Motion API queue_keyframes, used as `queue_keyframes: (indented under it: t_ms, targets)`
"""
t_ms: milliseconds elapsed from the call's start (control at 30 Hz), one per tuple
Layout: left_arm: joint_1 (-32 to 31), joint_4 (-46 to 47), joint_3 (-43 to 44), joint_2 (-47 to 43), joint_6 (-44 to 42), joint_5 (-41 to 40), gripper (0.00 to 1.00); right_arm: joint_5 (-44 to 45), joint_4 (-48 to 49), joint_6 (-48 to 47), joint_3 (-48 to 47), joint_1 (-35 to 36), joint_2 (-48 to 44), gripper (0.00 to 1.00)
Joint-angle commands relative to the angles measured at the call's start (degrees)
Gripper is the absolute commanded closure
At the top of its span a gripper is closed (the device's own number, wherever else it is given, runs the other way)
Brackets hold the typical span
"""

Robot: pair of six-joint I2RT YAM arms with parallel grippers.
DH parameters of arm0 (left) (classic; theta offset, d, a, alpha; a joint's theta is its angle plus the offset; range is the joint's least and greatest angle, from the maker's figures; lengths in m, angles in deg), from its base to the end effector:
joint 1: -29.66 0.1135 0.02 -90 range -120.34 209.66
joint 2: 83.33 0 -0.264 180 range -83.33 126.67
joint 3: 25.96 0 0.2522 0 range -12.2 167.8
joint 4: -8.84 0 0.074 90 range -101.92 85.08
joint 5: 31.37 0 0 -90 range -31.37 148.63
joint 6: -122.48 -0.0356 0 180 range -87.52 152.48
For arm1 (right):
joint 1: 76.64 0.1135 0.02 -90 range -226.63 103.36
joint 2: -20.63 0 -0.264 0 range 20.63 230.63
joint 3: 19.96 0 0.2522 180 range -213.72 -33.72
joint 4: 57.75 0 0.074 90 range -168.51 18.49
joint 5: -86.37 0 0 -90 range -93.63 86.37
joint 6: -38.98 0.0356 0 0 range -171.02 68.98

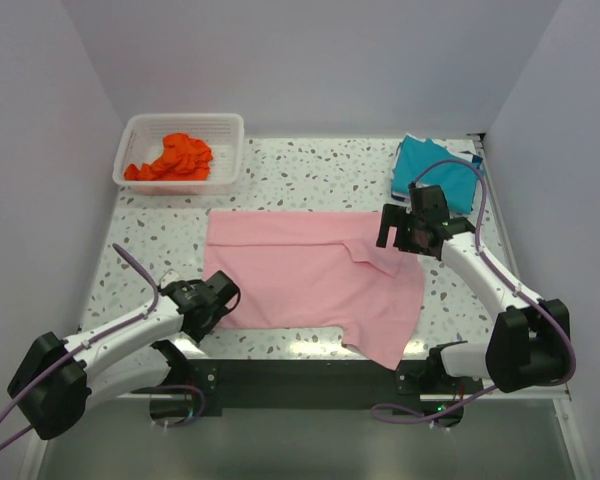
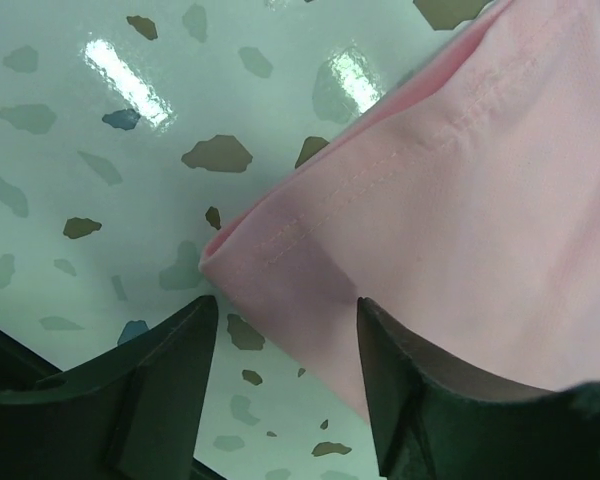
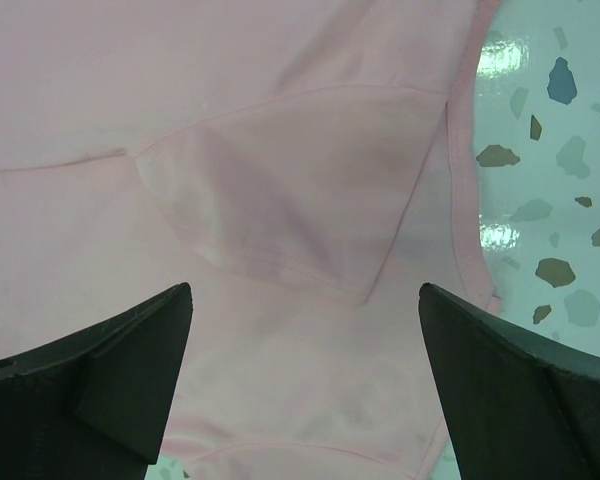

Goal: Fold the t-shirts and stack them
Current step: Fold the tshirt

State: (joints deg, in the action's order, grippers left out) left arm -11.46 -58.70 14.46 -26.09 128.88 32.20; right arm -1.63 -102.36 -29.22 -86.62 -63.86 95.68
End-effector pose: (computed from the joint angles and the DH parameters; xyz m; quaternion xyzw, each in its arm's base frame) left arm 0.1076 -0.0729 0.1572 -0.4610 0.8562 0.0381 0.2302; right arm 0.2610 0.0579 0.2443 0.0801 0.9448 0.0785 0.3078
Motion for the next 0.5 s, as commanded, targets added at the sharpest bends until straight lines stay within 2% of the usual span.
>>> queue_keyframes:
  t_ms: [0, 67, 167, 267, 433, 467]
  targets:
    - [0.6, 0.3, 0.1, -0.1, 1.8, -3.9, 0.42, 0.8, -0.4, -0.8, 0.1, -0.1, -0.3, 0.01]
    - [0.8, 0.1, 0.3, 0.5, 1.8, -4.2, 0.5, 0.9, -0.6, -0.8, 0.2, -0.2, -0.6, 0.01]
    - [1.0, -0.1, 0.6, 1.7, 1.9, -4.2, 0.52, 1.1, -0.7, -0.9, 0.2, -0.1, -1.0, 0.01]
    - [1.3, 0.1, 0.7, 2.1, 1.2, -4.0, 0.61, 1.1, -0.7, -1.1, 0.1, -0.2, -1.0, 0.01]
    - [1.4, 0.1, 0.7, 2.1, 1.5, -4.0, 0.66, 0.8, -0.9, -0.9, -0.1, -0.1, -0.7, 0.01]
    - [1.4, 0.1, 0.8, 2.3, 1.4, -4.1, 0.7, 0.9, -1.1, -1.0, -0.2, -0.1, -0.7, 0.01]
